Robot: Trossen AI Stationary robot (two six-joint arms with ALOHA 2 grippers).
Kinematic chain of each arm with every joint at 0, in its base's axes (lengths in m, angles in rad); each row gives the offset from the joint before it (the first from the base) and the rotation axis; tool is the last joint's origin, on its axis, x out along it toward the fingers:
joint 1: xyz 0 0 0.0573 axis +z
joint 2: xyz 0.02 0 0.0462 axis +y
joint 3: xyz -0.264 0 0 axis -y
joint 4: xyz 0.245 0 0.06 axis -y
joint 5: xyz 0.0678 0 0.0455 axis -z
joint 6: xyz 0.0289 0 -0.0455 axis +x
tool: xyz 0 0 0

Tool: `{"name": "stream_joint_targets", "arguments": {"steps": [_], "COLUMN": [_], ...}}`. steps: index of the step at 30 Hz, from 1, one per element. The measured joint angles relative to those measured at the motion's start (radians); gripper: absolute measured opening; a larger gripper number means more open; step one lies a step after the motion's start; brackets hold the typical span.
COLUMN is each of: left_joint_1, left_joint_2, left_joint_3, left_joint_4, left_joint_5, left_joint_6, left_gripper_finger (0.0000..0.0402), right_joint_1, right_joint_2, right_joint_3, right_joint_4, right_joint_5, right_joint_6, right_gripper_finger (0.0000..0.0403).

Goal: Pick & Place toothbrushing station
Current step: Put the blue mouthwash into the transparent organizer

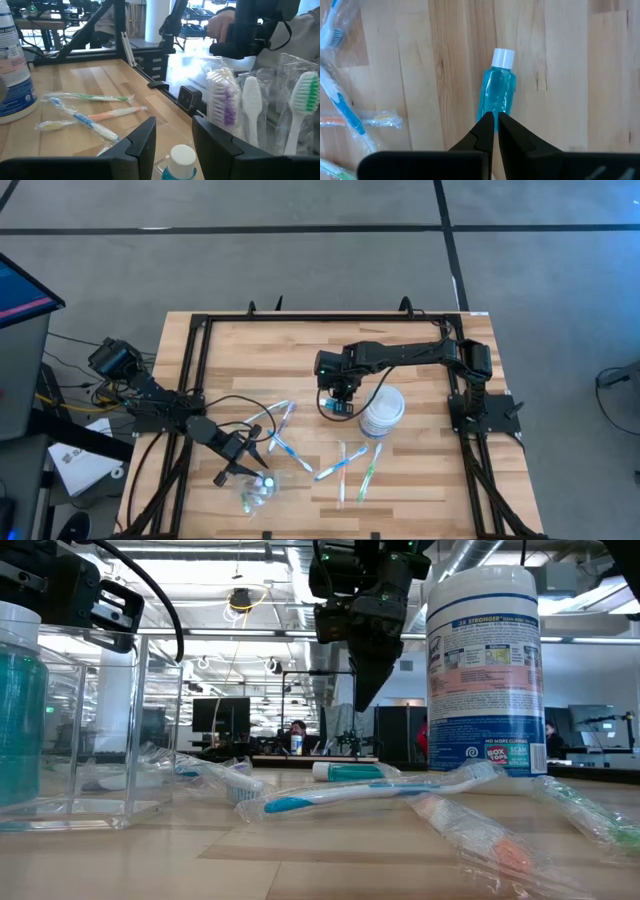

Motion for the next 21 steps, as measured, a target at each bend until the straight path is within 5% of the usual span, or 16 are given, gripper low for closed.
{"name": "stream_joint_targets", "arguments": {"steps": [7,21], "left_joint_1": [0.000,0.000], "left_joint_2": [0.000,0.000], "left_joint_3": [0.000,0.000], "left_joint_4": [0.001,0.004], "left_joint_5": [-0.007,-0.065], "left_joint_6": [0.000,0.000], "left_gripper_finger": [0.0122,0.0122], "right_joint_1": [0.004,0.042], "right_joint_2": [0.000,0.040], "right_joint_3": [0.000,0.003], "right_joint_4": [0.005,0.067], "right_joint_5": [-0.101,-0.099], "right_joint_6": [0.007,0.006], "right_gripper_finger": [0.0017,0.0050]}}
